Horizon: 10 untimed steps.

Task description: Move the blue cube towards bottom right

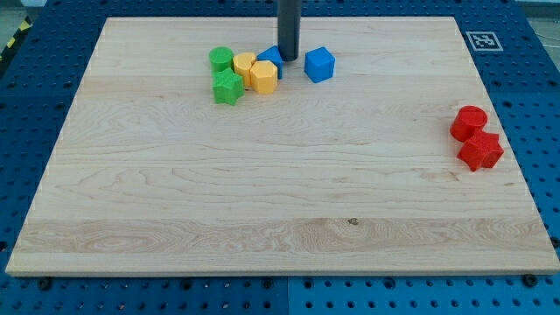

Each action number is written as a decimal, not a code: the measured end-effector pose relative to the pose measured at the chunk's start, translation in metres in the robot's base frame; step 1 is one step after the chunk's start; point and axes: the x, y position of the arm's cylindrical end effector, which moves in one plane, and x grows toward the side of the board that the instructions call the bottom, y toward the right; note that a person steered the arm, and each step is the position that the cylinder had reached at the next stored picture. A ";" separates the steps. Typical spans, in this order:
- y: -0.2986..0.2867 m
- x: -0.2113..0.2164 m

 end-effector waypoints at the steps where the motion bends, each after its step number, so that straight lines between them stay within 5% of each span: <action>1: 0.022 0.022; 4: 0.078 0.034; 6: 0.080 -0.007; 10: 0.117 0.024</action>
